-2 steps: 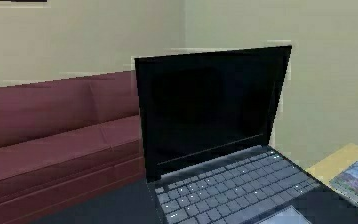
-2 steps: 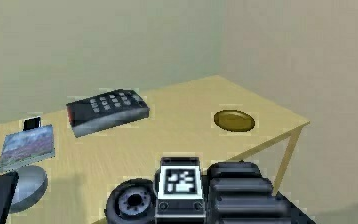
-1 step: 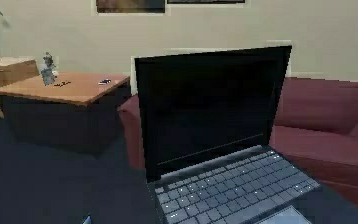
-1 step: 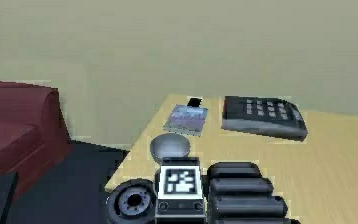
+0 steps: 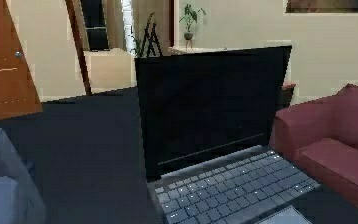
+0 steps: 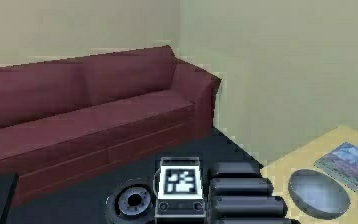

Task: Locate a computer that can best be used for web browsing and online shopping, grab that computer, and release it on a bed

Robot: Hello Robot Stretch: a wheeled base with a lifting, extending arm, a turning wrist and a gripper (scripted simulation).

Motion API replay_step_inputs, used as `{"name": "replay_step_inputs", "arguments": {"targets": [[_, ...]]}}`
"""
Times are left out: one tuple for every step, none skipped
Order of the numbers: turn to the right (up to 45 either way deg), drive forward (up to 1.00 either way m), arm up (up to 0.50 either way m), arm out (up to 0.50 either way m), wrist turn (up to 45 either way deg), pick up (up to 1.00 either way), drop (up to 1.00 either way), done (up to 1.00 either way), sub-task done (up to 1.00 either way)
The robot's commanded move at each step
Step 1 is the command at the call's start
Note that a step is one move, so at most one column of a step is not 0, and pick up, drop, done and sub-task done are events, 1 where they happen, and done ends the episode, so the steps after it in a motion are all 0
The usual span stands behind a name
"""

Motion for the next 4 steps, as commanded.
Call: {"name": "replay_step_inputs", "arguments": {"targets": [[-30.0,0.0,0.0,0.0,0.0,0.0,0.0,0.0,0.0],[0.0,1.0,0.0,0.0,0.0,0.0,0.0,0.0,0.0],[0.0,0.7,0.0,0.0,0.0,0.0,0.0,0.0,0.0],[-9.0,0.0,0.0,0.0,0.0,0.0,0.0,0.0,0.0]]}}
